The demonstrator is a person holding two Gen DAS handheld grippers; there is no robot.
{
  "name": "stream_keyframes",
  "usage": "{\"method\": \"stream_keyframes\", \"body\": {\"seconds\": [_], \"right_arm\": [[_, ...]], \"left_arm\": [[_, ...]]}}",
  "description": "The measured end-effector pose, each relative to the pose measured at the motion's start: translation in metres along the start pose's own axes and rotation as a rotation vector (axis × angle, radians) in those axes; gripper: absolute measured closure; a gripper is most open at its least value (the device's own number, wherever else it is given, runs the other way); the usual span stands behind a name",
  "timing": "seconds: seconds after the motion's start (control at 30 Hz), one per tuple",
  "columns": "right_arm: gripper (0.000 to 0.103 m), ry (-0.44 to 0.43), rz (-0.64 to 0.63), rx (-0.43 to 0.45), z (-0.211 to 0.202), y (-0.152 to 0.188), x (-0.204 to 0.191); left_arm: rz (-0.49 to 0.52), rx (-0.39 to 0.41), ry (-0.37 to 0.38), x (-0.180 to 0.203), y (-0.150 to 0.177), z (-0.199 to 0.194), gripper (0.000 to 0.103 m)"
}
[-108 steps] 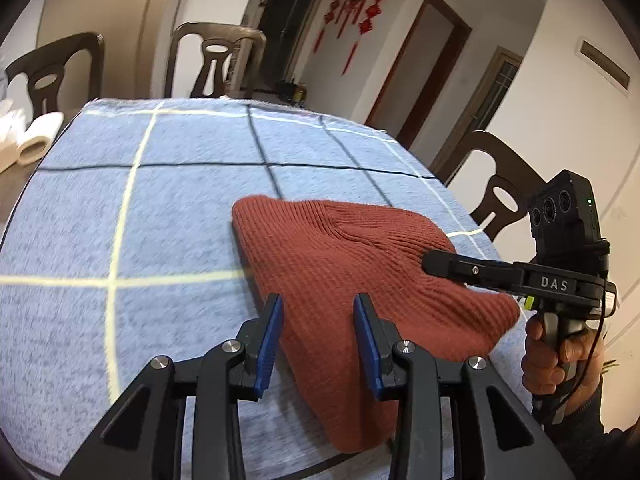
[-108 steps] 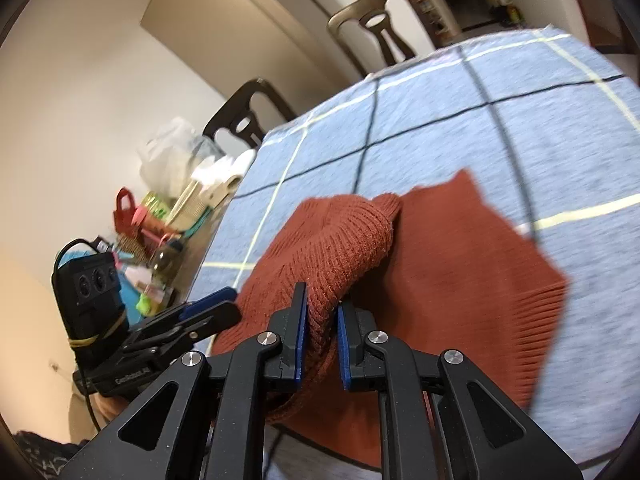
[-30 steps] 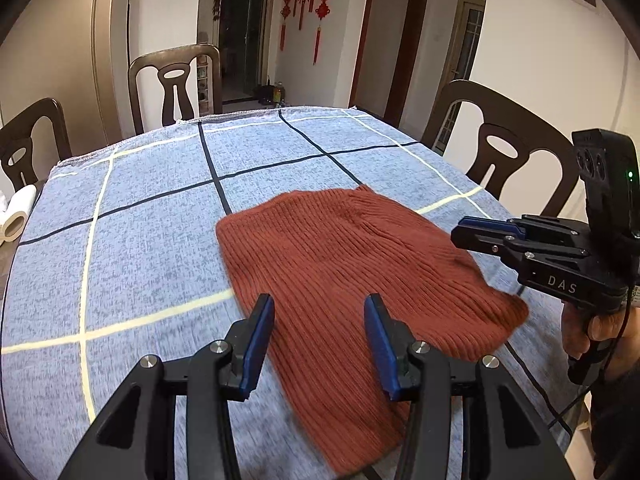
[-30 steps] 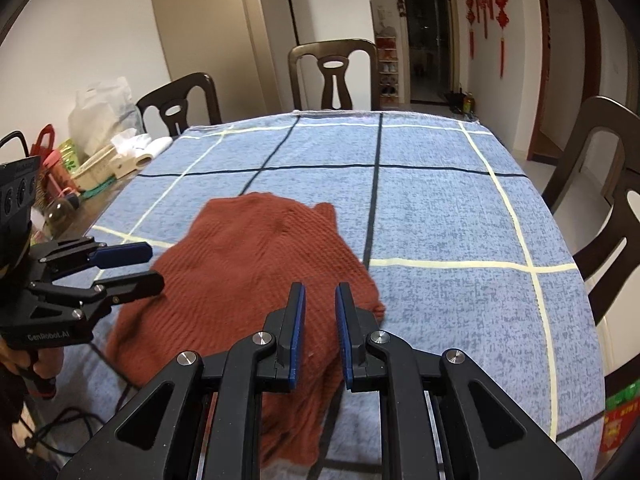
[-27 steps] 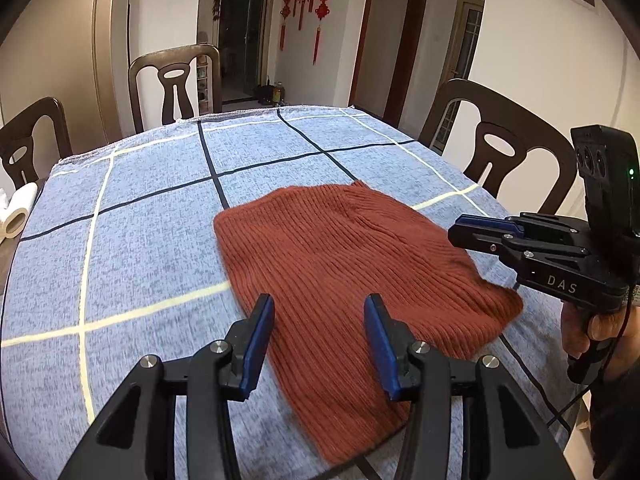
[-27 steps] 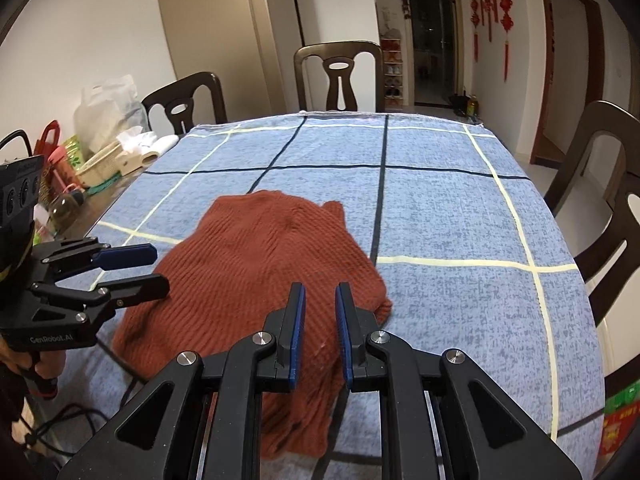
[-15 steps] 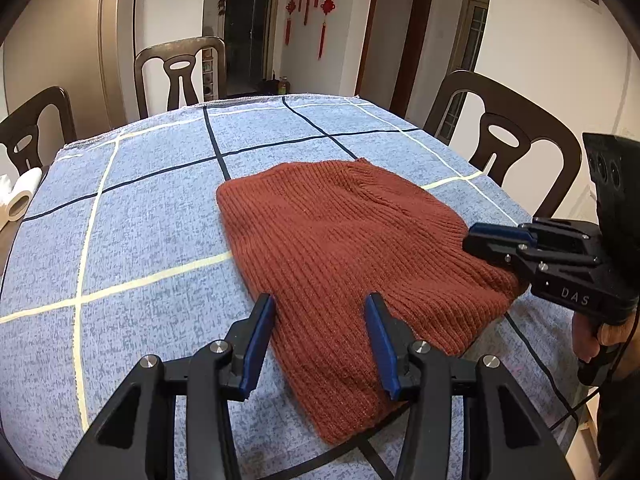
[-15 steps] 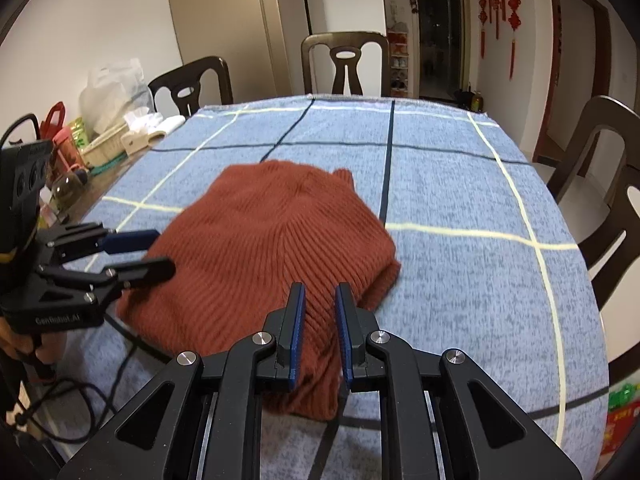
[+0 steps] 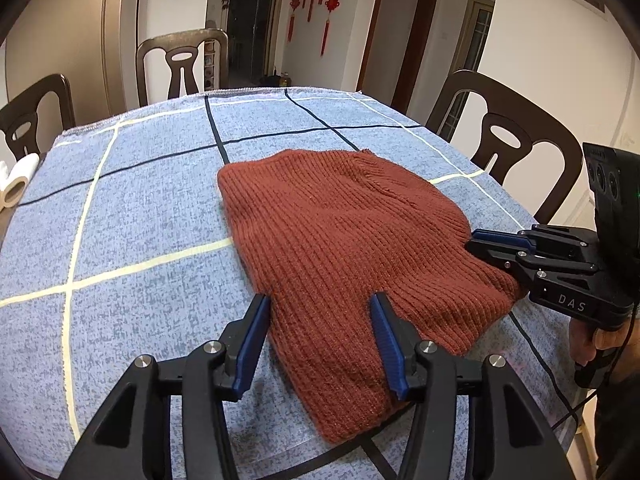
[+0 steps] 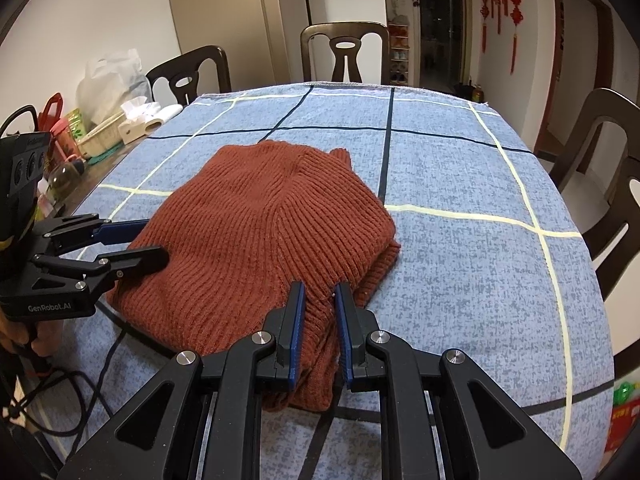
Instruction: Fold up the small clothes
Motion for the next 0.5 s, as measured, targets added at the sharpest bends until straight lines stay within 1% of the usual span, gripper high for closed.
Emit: {"method": "stream_keyframes", "body": {"seconds": [0.2, 0.4, 0.5], "right_arm": [[0.087, -0.001, -0.001, -0.001, 0.0009, 0.0009, 0.0002], [0.087, -0.001, -0.001, -0.005, 0.0011, 0.0013, -0.0007], [0.084, -0.004, 0.005, -0.011, 0.0005, -0.0006, 0.0003]], "left_arm": [[-0.047, -0.012, 0.028, -0.003, 0.0026, 0.0027, 0.043], [-0.051, -0.023, 0.034, -0.0034, 0.001, 0.0012, 0.043], [-0.071, -0.036, 0.042, -0.0055, -0.0046, -0.0027, 0.044]]}}
Point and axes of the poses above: each gripper's, at about its wrist camera, not at the fingertips, and z roughly the way its jaws point, x to its right, y to its underside, the point moved 8 cm from there along z, roughly the way its jaws point, and after that the axes turned 13 degrees about x, right-handed, at the moved point
